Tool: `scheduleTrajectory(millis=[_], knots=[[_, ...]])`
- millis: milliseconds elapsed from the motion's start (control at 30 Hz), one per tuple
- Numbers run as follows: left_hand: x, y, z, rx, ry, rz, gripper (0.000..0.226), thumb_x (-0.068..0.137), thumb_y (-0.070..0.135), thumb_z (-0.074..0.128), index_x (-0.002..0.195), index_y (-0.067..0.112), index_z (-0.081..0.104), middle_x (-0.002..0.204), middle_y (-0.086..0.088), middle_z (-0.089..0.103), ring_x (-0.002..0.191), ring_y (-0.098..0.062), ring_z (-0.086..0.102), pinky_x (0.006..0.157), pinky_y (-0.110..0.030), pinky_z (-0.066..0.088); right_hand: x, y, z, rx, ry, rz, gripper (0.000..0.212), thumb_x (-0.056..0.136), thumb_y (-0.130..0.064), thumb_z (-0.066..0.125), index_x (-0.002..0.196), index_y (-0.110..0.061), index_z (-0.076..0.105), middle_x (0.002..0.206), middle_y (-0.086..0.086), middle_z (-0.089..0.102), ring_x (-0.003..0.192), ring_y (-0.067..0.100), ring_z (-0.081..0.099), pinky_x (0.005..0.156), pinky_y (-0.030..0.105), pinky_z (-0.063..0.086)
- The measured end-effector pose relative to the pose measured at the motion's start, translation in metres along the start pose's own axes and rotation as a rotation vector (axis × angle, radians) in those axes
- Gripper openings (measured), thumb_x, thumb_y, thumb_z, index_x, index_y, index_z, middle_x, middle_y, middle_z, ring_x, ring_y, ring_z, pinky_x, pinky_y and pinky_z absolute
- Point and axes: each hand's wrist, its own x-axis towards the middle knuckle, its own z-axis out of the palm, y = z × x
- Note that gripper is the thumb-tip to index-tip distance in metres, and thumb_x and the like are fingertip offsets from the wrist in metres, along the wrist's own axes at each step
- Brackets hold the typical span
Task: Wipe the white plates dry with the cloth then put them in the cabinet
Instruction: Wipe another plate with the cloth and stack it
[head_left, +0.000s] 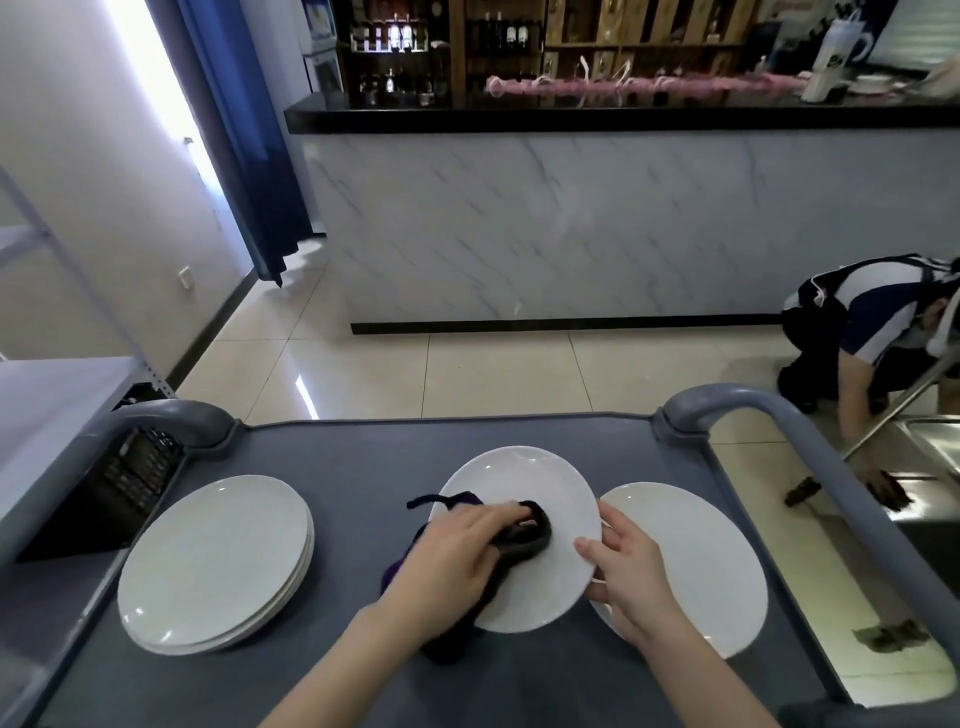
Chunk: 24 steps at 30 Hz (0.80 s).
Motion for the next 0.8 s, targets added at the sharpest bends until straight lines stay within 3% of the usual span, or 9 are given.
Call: scheduleTrajectory(millis=[67,100,200,267,367,500,667,800], knots=[[-0.016,-0.012,0.002,0.08,0.23,-0.092,0.055,0.079,0.006,0.07,0.129,0.026,0.061,0.137,0.011,0.056,0.127,-0.016,0.051,0.105,-0.04,0.042,-0.001,0.001,-0.004,0.031,0.016,0.019,0.044,0.094,0.012,0.049,0.123,-0.019,0.062,0.103,0.006,0.076,0.079,0.024,0.071,0.055,0.033,0.055],[-0.024,-0.017,0.003,0.111,0.227,-0.173,0.057,0.082,0.012,0.07,0.135,0.029,0.057,0.146,0.012,0.048,0.136,-0.017,0.042,0.11,-0.04,0.036,-0.002,0.001,-0.005,0.042,0.018,0.028,0.044,0.094,0.012,0.05,0.123,-0.019,0.062,0.103,0.006,0.076,0.079,0.024,0.071,0.055,0.033,0.055],[-0.04,-0.027,0.018,0.086,-0.02,-0.268,0.059,0.103,0.031,0.041,0.149,0.05,0.01,0.159,0.027,-0.002,0.15,-0.006,-0.009,0.123,-0.039,0.004,-0.005,0.0,-0.005,0.048,-0.003,0.03,0.044,0.093,0.01,0.051,0.123,-0.02,0.062,0.104,0.006,0.076,0.08,0.024,0.072,0.056,0.034,0.056],[-0.04,-0.024,0.025,0.064,-0.107,-0.233,0.057,0.106,0.029,0.029,0.146,0.054,-0.002,0.155,0.033,-0.017,0.144,0.003,-0.023,0.122,-0.04,-0.006,-0.007,-0.003,-0.002,0.044,-0.025,0.013,0.045,0.094,0.01,0.051,0.123,-0.022,0.062,0.104,0.007,0.076,0.082,0.024,0.072,0.058,0.034,0.056],[-0.034,-0.008,0.03,0.148,-0.188,-0.12,0.056,0.105,0.031,0.024,0.147,0.056,-0.005,0.153,0.035,-0.023,0.144,0.004,-0.023,0.121,-0.039,-0.012,-0.008,-0.008,0.003,0.039,-0.043,-0.008,0.044,0.093,0.009,0.052,0.122,-0.022,0.064,0.104,0.008,0.076,0.083,0.023,0.073,0.056,0.032,0.055],[-0.023,0.013,0.038,0.152,-0.22,0.015,0.056,0.103,0.034,0.018,0.152,0.049,-0.004,0.155,0.033,-0.022,0.146,0.001,-0.019,0.12,-0.034,-0.008,-0.011,-0.01,0.012,0.038,-0.06,-0.02,0.036,0.096,0.0,0.057,0.121,-0.024,0.065,0.104,0.006,0.076,0.083,0.02,0.073,0.055,0.027,0.054],[0.01,0.012,0.033,0.183,-0.221,0.034,0.064,0.103,0.023,0.021,0.153,0.039,-0.016,0.156,0.026,-0.027,0.146,-0.004,-0.025,0.123,-0.04,-0.004,-0.017,-0.012,0.021,-0.008,-0.112,-0.027,0.055,0.099,0.005,0.043,0.109,-0.041,0.072,0.104,0.004,0.076,0.083,0.014,0.072,0.054,0.026,0.054],[0.024,0.0,0.032,0.238,-0.182,0.058,0.06,0.099,0.032,0.01,0.152,0.04,-0.017,0.158,0.021,-0.028,0.146,-0.01,-0.029,0.122,-0.044,-0.006,-0.02,-0.019,0.018,0.006,-0.15,-0.058,0.049,0.098,0.004,0.049,0.114,-0.037,0.071,0.108,0.008,0.075,0.09,0.02,0.072,0.059,0.029,0.055]])
